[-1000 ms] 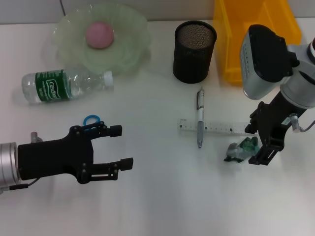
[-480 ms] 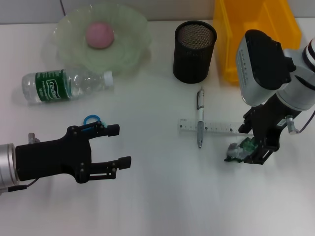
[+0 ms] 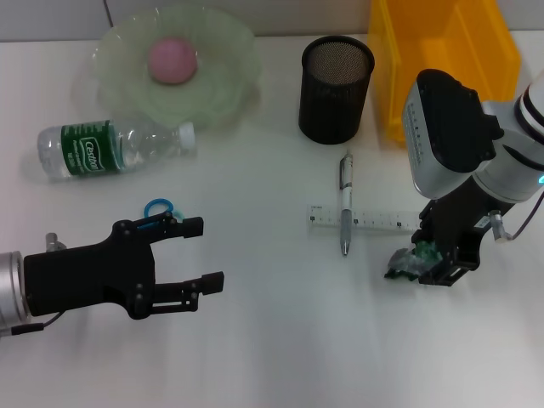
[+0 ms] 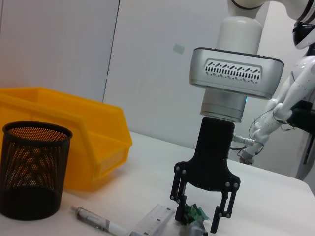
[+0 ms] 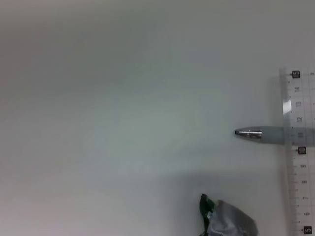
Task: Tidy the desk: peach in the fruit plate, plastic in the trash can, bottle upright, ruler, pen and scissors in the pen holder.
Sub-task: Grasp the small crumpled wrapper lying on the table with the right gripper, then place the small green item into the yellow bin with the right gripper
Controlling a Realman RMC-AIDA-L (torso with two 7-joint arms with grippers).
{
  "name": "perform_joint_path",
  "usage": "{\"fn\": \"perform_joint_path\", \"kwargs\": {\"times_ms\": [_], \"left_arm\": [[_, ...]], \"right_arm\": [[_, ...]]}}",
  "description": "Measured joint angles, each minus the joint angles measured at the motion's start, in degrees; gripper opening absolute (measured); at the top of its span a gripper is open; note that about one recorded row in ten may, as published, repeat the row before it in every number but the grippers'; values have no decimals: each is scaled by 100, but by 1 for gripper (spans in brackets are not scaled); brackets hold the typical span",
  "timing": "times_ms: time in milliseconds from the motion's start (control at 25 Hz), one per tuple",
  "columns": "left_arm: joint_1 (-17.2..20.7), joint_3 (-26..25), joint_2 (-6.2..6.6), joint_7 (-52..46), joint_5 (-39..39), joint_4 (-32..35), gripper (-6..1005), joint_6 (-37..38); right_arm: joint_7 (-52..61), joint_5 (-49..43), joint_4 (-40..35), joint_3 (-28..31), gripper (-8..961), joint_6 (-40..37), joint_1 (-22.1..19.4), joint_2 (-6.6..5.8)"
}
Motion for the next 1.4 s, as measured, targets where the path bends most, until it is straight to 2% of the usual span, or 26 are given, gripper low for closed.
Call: {"fn": "perform_joint_path", "kwargs": {"times_ms": [120,320,640,760,800,840,920,960,1000,1040,1120,1160,1400], "left_arm": [[11,-28,0,-2,0,0,839,15],[17,-75,0,13,0,0,839,50],[22,-79,0,14,0,0,839,57],[22,-78,0,6,1,0,839,63],[22,-77,0,4,1,0,839,64],[22,-75,0,-1,1,0,839,64],[22,-75,0,-2,1,0,839,64],[27,-75,-1,-5,1,1,839,66],[27,-75,-1,-5,1,1,839,66],[28,-75,0,-6,6,0,839,70],[29,-75,0,-6,11,1,839,71],[31,-75,0,-6,19,1,839,72],[47,-76,29,-7,26,1,839,96]], "right_arm": [[1,47,-118,-24,599,-2,-84,0],[34,49,-347,-31,531,3,-231,-7],[113,31,-500,40,251,-166,-263,-19],[173,90,-903,625,160,-662,-171,-34],[173,90,-903,625,130,-662,-171,-34],[237,126,-1120,958,100,-899,-114,-38],[294,166,-1225,1139,76,-1018,-79,-40],[428,278,-1407,1492,64,-1172,0,-60],[428,278,-1407,1492,52,-1172,0,-60],[600,361,-1562,1862,40,-1214,64,-90],[721,371,-1630,2023,16,-1152,86,-102],[1001,367,-1740,2290,21,-860,104,-129],[1735,333,-1772,2615,51,25,57,-209]]}}
